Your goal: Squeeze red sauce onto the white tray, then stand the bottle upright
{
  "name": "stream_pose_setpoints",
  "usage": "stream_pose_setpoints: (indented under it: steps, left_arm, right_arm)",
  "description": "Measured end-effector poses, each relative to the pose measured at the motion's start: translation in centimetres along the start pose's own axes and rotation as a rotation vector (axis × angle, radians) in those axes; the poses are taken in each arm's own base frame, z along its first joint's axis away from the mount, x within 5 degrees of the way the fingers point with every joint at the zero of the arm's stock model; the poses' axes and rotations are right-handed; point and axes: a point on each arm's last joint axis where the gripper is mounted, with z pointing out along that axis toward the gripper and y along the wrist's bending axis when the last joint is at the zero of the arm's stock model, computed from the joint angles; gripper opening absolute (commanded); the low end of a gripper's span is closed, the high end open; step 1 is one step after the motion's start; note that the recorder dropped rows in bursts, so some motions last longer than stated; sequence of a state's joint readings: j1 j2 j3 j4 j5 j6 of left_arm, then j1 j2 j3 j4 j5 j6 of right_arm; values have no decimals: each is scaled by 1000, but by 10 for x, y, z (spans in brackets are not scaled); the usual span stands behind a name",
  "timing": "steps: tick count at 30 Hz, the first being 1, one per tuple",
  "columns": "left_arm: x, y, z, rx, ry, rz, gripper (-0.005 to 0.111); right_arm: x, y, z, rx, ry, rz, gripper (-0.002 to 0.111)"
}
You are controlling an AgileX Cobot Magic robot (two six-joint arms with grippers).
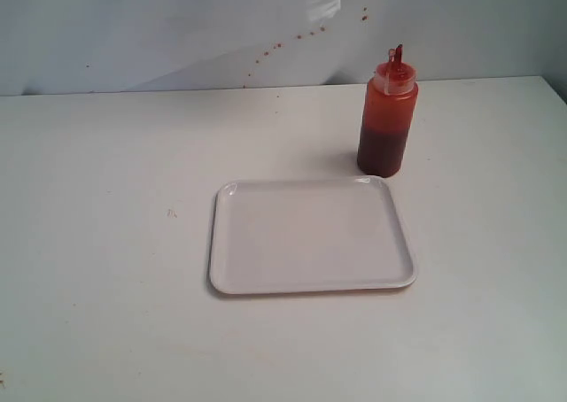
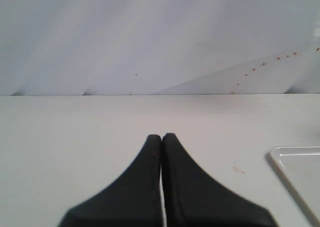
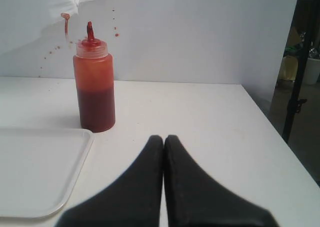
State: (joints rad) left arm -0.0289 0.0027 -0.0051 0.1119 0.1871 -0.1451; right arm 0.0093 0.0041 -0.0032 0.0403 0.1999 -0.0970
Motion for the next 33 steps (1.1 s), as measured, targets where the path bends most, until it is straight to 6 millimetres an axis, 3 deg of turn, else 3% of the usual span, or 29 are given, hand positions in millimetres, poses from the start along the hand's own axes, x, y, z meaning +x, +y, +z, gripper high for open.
stream_pose_setpoints:
  steps: [22, 33]
  left_arm:
    - [-1, 0, 0, 2, -13, 0, 0]
    - [-31, -5, -6, 66, -349, -85, 0]
  right_arm:
    - [0, 0, 0, 0, 0, 0, 0]
    - [0, 0, 0, 0, 0, 0, 0]
